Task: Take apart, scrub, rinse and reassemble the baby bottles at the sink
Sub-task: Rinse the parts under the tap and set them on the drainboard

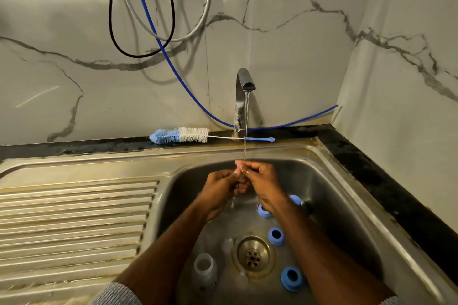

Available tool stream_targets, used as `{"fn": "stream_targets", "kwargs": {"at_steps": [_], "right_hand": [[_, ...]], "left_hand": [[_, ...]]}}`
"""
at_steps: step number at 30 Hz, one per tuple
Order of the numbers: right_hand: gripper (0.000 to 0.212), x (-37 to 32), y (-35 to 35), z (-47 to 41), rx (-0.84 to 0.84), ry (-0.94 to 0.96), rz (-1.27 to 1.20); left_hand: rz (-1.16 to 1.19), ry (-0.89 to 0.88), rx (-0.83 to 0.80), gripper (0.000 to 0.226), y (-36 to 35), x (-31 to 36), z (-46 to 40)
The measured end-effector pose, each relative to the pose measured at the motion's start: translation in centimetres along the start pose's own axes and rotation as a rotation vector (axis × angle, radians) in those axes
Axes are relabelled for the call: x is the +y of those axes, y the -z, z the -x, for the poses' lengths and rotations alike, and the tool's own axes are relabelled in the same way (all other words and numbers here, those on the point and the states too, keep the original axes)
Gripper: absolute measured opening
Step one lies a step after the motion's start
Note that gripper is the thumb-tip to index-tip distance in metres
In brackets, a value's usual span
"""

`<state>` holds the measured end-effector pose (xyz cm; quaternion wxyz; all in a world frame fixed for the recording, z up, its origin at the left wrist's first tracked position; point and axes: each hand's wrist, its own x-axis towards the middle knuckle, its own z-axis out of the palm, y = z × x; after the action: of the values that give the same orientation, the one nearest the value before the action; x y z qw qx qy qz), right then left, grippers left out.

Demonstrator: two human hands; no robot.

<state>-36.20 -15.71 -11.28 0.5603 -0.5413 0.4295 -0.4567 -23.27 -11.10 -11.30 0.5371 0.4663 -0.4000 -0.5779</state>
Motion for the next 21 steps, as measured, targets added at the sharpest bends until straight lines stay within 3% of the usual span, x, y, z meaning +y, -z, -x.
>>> {"fn": "stream_targets", "kwargs": {"at_steps": [4,9,14,17,21], "right_hand": [[0.021,0.32,0.62,-0.18,-0.169,-0.032,-0.092],[0.013,-0.5,-0.02,-0.02,0.066,-0.027,-0.152],[0.013,-0.35,-0.14,-0.12,0.185,-0.075,-0.18],[0.009,-0.41,-0.03,-0.28,0.106,-0.061,-0.135],[0.02,-0.3,0.12,-0.35,-0.065,-0.051,-0.136]], "left_hand": [[0.18,0.125,-0.073,0.037,0.04,0.87,0.35],[0.303,0.114,-0.035,0.03,-0.48,0.76,0.38],[0.301,0.063,-0.006,0.028,-0.48,0.36,0.19],[0.272,0.039,0.068,0.026,-0.4,0.39,-0.03],[0.263,0.041,0.128,0.023,0.09,0.48,-0.11]]}}
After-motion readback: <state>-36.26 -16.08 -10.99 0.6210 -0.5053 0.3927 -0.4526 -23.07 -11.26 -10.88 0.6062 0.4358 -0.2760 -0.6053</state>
